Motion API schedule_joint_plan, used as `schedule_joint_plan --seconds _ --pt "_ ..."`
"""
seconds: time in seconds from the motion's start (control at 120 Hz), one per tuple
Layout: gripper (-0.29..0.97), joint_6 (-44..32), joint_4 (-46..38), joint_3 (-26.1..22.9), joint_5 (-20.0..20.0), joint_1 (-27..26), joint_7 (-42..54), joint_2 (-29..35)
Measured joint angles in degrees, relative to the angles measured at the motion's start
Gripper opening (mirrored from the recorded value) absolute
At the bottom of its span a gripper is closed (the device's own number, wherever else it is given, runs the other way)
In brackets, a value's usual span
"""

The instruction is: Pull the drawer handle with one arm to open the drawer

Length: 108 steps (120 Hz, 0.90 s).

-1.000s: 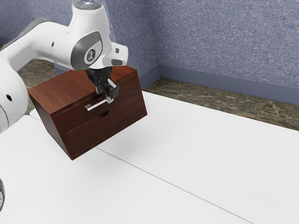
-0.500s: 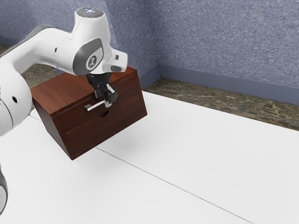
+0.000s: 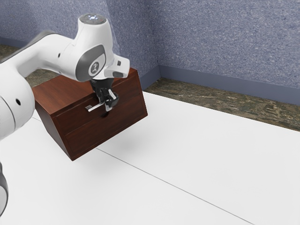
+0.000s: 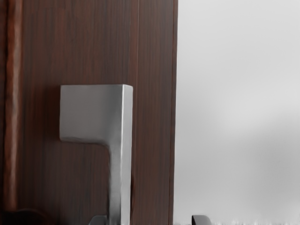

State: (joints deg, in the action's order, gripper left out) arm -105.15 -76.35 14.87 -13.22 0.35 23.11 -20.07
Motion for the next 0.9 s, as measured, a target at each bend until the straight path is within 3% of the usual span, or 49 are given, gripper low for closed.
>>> schedule_joint_plan --seconds 0.367,0.9 --pt "0.04 -0.31 -5.94 -0.41 0.18 -0.96 0.38 4.48" --pt "0.00 -0.40 -11.51 -0.42 0.22 -5.26 -0.07 8.97"
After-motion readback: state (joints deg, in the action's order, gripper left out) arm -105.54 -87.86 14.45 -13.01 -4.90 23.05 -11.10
